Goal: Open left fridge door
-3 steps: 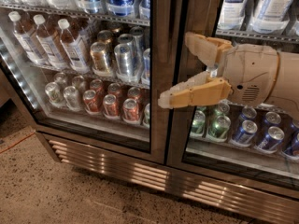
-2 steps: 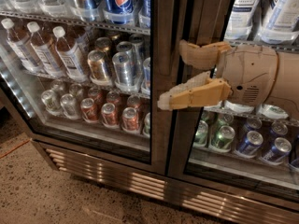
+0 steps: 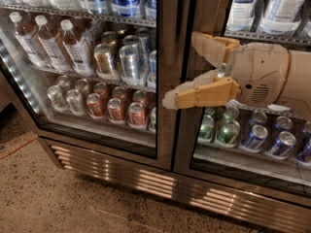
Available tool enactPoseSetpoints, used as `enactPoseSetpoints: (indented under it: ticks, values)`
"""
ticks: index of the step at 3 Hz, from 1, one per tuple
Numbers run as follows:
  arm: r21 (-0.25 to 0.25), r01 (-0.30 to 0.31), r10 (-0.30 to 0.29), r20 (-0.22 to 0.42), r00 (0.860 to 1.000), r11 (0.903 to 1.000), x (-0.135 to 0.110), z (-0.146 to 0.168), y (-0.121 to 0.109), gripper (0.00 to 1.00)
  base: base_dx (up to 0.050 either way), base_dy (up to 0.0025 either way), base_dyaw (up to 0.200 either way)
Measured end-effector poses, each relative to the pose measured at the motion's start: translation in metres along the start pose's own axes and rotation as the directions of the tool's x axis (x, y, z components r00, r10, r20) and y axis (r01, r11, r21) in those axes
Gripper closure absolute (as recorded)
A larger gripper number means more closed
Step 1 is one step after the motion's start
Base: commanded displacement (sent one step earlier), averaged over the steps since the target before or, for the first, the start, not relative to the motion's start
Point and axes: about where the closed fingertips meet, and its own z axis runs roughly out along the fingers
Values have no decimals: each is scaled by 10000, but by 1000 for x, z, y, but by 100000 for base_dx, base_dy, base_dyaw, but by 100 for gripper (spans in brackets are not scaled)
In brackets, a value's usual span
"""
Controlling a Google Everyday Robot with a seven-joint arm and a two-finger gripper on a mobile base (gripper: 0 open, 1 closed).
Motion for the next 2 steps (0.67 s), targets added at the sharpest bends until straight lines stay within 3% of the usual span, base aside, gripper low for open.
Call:
enactPoseSetpoints:
  ticks: [1, 2]
  values:
    - [369, -196, 211, -421, 9989, 9991, -15, 20, -14, 0, 0, 0, 0]
    - [369, -196, 211, -421, 9989, 9991, -15, 20, -14, 0, 0, 0, 20000]
